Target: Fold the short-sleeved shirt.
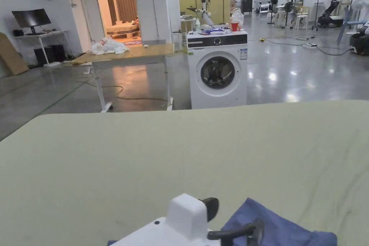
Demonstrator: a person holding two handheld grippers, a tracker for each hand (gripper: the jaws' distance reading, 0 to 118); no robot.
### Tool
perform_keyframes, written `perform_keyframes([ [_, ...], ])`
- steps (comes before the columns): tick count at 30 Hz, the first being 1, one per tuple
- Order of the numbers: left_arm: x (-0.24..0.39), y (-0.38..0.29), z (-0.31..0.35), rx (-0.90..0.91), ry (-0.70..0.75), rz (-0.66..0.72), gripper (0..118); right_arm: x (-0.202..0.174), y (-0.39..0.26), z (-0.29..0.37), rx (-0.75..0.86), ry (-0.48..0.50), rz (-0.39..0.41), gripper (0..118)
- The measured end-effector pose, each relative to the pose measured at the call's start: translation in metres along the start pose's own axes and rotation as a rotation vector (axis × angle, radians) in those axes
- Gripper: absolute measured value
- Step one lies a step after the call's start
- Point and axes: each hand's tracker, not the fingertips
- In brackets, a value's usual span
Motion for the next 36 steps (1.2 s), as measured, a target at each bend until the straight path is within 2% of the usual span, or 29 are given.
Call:
perform_keyframes([
  [4,-0.001,0.009,0.075,0.138,0.264,-0.147,74,-0.020,0.017,0.003,0.067,0.020,0.067,0],
  [5,0.000,0.007,0.087,0.150,0.351,-0.175,67,-0.023,0.019,0.005,0.081,0.019,0.080,0],
  [6,0.002,0.004,0.102,0.163,0.404,-0.196,44,-0.026,0.021,0.007,0.099,0.021,0.094,0],
  [8,0.007,-0.002,0.127,0.218,0.437,-0.214,33,-0.030,0.024,0.013,0.123,0.027,0.111,0],
  [9,0.010,-0.003,0.140,0.245,0.465,-0.202,24,-0.030,0.025,0.016,0.132,0.031,0.114,0],
  [10,0.012,-0.004,0.149,0.245,0.498,-0.170,18,-0.031,0.027,0.018,0.142,0.039,0.117,0],
  [13,0.015,-0.009,0.168,0.202,0.532,-0.125,12,-0.030,0.025,0.026,0.199,0.065,0.112,0],
  [15,0.017,-0.012,0.178,0.214,0.578,-0.088,0,-0.029,0.024,0.030,0.203,0.075,0.107,0],
  [20,0.019,-0.010,0.186,0.204,0.637,-0.118,0,-0.029,0.024,0.026,0.182,0.054,0.128,0],
  [27,0.009,-0.011,0.178,0.186,0.620,-0.114,0,-0.027,0.019,0.020,0.171,0.058,0.092,0],
  [30,-0.006,-0.014,0.169,0.144,0.605,-0.059,0,-0.026,0.016,0.019,0.157,0.057,0.096,0],
  [33,-0.038,-0.022,0.148,0.024,0.557,0.035,0,-0.022,0.011,0.016,0.135,0.056,0.086,0],
  [34,-0.051,-0.030,0.138,0.002,0.539,0.060,6,-0.023,0.012,0.015,0.127,0.056,0.078,0],
  [35,-0.062,-0.036,0.129,-0.020,0.507,0.073,20,-0.022,0.010,0.014,0.117,0.056,0.069,0],
  [36,-0.077,-0.042,0.117,-0.060,0.477,0.090,49,-0.020,0.008,0.013,0.109,0.058,0.057,0],
])
